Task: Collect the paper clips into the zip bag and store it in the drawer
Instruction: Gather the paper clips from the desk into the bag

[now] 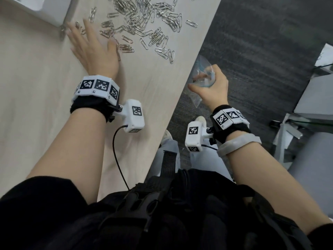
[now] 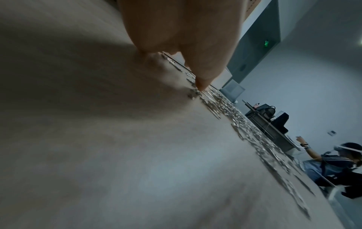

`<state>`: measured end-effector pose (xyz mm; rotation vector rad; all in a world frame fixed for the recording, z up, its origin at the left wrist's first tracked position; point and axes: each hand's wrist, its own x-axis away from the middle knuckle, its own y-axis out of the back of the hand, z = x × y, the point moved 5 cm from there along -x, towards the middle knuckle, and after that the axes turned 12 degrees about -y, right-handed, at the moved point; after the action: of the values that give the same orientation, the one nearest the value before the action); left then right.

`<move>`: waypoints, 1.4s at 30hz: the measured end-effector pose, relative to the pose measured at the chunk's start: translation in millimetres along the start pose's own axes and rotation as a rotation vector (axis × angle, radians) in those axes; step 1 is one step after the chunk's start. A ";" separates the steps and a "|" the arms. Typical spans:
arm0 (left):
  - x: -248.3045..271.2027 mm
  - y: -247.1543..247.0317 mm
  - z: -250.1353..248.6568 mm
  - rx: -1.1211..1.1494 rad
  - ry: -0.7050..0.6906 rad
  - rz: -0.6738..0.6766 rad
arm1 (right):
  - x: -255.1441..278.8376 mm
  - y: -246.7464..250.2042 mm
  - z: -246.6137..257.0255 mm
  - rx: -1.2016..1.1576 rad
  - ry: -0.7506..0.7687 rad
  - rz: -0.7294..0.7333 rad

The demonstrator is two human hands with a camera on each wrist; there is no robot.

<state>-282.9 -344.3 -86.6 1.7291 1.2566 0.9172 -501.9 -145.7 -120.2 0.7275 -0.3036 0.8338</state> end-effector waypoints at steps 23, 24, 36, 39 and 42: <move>-1.0 -2.2 12.3 -0.067 0.010 0.006 | -25.4 -10.5 5.8 -0.022 -0.011 0.000; -0.8 -2.6 9.6 -0.038 -0.030 -0.006 | -25.5 -10.1 6.8 -0.026 -0.011 -0.004; -5.9 -2.7 -35.8 0.115 -0.299 -0.031 | -22.7 -4.4 10.2 0.000 -0.039 -0.017; -13.8 -12.0 -37.1 0.024 -0.216 0.115 | -20.9 -2.3 11.7 -0.007 -0.032 -0.003; -13.6 -23.8 -49.6 -0.024 -0.254 0.200 | -17.5 0.8 10.3 -0.024 -0.020 0.001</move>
<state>-339.5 -343.7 -88.4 1.9088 0.9174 0.7911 -513.6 -162.3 -121.4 0.7141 -0.3316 0.8232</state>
